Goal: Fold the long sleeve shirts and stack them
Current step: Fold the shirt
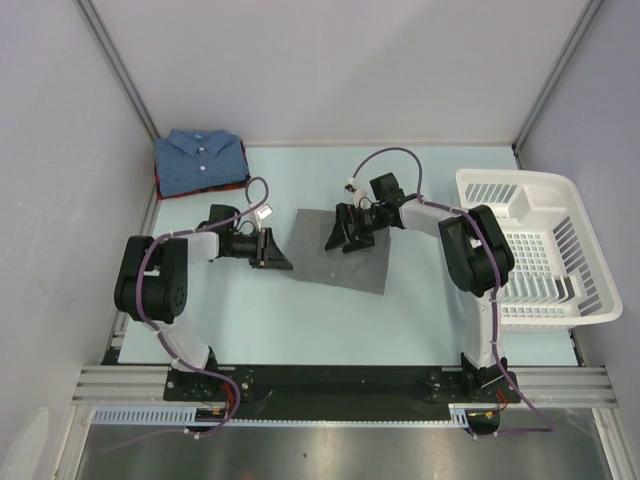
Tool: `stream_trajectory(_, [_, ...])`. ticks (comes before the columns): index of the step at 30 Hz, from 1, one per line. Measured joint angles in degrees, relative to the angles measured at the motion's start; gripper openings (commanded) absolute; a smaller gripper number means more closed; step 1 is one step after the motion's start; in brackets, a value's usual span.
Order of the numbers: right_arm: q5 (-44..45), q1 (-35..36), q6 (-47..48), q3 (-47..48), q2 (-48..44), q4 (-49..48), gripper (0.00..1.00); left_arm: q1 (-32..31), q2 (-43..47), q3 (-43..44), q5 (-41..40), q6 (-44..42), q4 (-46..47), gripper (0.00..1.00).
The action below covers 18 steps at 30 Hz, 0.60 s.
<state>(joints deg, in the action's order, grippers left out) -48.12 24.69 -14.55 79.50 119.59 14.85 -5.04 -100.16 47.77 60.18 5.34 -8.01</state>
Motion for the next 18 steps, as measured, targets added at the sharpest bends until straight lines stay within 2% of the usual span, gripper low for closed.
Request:
stream_trajectory(2, [0.00,-0.15,0.00,0.00,0.00,0.00,1.00,0.00,-0.28,0.46,-0.02,-3.39,-3.69,0.31])
stream_trajectory(6, [-0.11,-0.35,0.35,0.00,0.09,0.00,1.00,0.22,-0.46,0.46,-1.14,-7.39,-9.53,0.40])
stream_trajectory(14, [-1.42,-0.44,3.78,0.04,-0.70,1.46,1.00,5.99,3.15,0.48,-4.63,-9.57,-12.76,0.58])
stream_trajectory(18, [-2.91,-0.28,3.98,0.00,-5.18,4.70,1.00,4.72,8.39,3.82,-3.67,-14.21,-18.29,0.74])
